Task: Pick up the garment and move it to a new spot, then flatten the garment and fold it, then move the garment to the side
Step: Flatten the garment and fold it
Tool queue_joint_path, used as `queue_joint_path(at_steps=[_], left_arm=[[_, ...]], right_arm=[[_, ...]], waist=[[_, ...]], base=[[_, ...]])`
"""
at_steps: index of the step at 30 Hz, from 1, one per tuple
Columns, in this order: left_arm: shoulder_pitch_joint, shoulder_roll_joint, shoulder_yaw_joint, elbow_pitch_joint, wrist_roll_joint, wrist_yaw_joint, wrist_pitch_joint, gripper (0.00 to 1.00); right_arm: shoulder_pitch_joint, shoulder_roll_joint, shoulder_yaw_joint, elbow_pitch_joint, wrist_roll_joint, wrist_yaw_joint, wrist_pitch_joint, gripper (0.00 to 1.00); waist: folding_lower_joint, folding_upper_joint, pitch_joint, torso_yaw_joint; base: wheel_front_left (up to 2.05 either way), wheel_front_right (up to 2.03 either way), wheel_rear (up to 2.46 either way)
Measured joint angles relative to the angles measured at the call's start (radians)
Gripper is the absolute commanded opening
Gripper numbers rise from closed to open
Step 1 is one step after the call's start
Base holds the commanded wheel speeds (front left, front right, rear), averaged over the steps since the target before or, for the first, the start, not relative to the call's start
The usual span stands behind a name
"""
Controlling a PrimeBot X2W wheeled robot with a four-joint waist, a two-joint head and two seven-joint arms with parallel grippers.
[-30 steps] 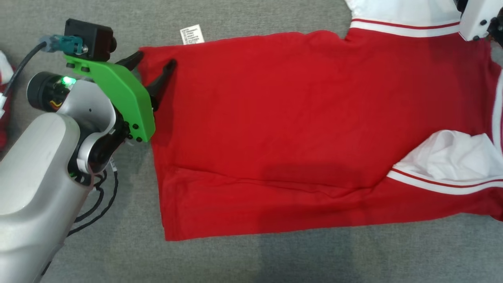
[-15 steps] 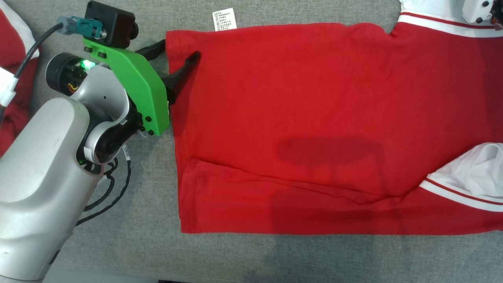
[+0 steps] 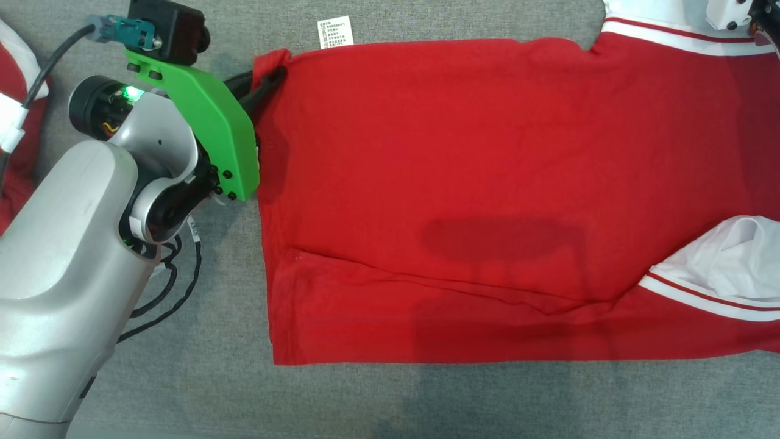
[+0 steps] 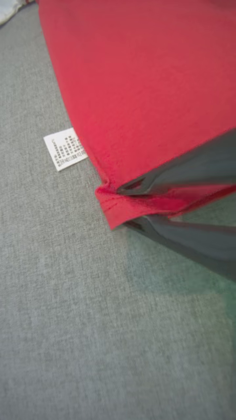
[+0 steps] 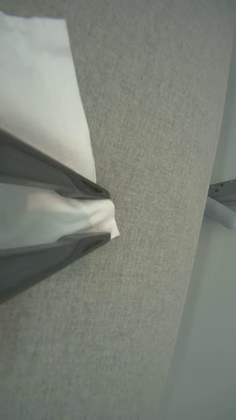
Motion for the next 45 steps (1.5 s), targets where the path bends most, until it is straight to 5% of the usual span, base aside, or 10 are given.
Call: queue_joint_path(at_steps=[21,45], left_arm=[[0.037,0.04,0.021,-0.001,0.004,-0.009,-0.081,0.0],[0.178,0.111,0.069,-0.132,-0.011,0.052,-0.158,0.0]], right_arm=[[0.057,-0.041,0.078,-0.123,0.185,-0.001,-0.116,0.0],[0.237,-0.131,0.118,-0.356,0.303,-0.001,-0.228,0.0]], waist=[[0.0,0.0,-0.057,-0.074],[-0.0001,0.0,-0.162,-0.119]], base=[[0.0,0.0,0.0],[0.0,0.0,0.0]])
